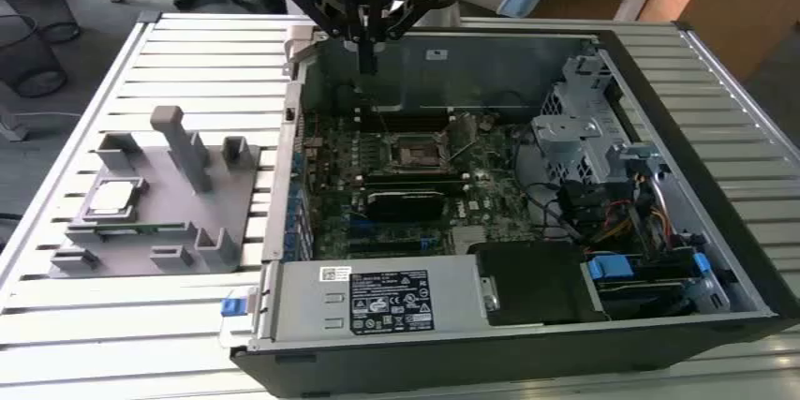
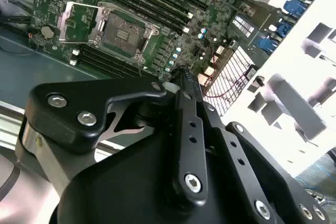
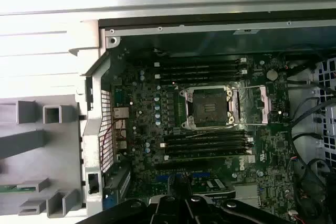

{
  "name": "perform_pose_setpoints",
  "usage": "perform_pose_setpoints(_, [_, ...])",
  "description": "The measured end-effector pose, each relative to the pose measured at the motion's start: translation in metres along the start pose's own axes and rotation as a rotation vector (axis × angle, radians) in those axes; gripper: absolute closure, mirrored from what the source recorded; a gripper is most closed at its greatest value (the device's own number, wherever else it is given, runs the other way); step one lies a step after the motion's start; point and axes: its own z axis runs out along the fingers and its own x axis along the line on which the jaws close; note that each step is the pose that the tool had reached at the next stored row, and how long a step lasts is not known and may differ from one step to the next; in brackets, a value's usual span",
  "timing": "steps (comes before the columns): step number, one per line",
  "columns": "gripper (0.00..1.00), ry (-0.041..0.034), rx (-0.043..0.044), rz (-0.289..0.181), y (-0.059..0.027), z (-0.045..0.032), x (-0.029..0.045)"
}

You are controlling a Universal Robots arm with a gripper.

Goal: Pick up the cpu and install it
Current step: 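Reach for the cpu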

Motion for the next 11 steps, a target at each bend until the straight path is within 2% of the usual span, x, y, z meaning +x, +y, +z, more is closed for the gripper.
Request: perform_pose_setpoints(11, [0.89, 0.0, -0.0001, 0.0, -0.0003, 0.0, 0.0036])
